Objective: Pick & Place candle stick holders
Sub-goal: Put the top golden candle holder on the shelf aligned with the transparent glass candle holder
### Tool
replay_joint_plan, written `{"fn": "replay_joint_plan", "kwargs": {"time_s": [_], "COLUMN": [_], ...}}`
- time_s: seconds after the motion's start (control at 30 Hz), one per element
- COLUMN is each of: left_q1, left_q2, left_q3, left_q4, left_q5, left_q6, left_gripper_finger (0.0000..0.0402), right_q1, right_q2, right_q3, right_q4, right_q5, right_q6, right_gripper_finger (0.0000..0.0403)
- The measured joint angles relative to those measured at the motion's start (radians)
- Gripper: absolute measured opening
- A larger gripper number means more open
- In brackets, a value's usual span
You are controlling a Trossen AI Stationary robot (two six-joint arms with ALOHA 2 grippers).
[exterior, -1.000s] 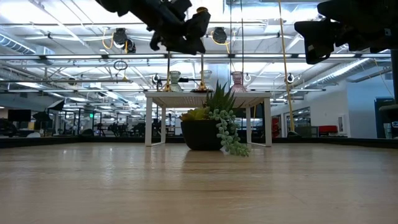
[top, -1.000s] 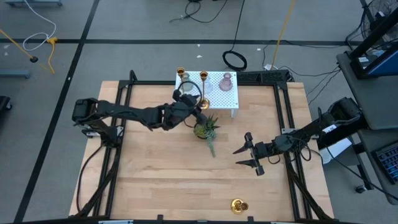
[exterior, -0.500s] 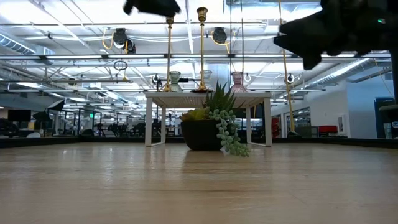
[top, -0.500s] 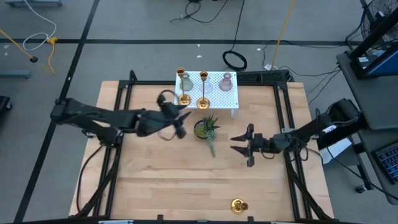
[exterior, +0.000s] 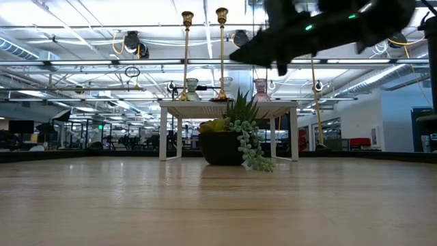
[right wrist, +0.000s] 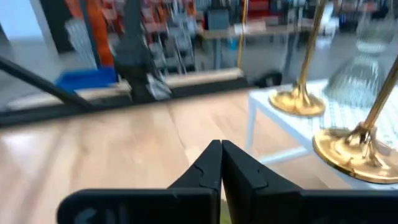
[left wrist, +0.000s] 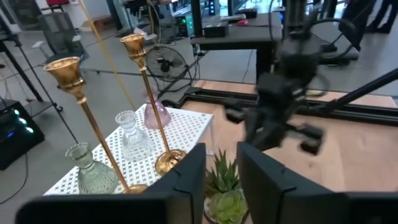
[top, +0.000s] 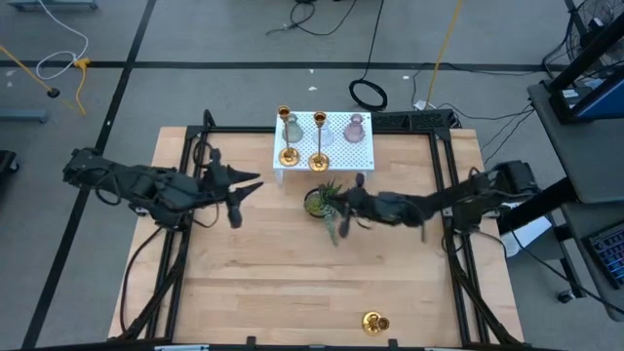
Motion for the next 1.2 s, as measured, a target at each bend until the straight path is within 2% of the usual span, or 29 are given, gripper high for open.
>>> {"fn": "replay_joint_plan", "kwargs": {"time_s": [0.1,0.27,0.33,0.57,0.83,1.2], "left_q1": [-0.007,-0.007,-0.006,-0.006,-0.006,-0.006], "left_q2": [-0.012,-0.013,-0.012,-0.012,-0.012,-0.012], "left_q3": [0.0,0.0,0.0,0.0,0.0,0.0], "left_q4": [-0.009,-0.007,-0.005,0.011,0.009,0.0], "left_q5": [0.0,0.0,0.0,0.0,-0.001,-0.001], "left_q6": [0.001,0.017,0.043,0.062,0.081,0.08], "left_gripper_finger": [0.0065,0.0014,0.0005,0.0032,0.0035,0.0035], "right_q1": [-0.071,-0.171,-0.203,-0.288,-0.347,-0.34], "right_q2": [0.042,0.11,0.135,0.193,0.193,0.19], "right_q3": [0.067,0.125,0.144,0.155,0.155,0.155], "right_q4": [-0.084,-0.081,-0.072,-0.045,-0.046,-0.051], "right_q5": [-0.031,-0.076,-0.102,-0.122,-0.123,-0.14], "right_q6": [0.022,0.024,0.052,0.074,0.074,0.073], "right_gripper_finger": [0.0001,0.0001,0.0001,0.0,0.0,0.0]}}
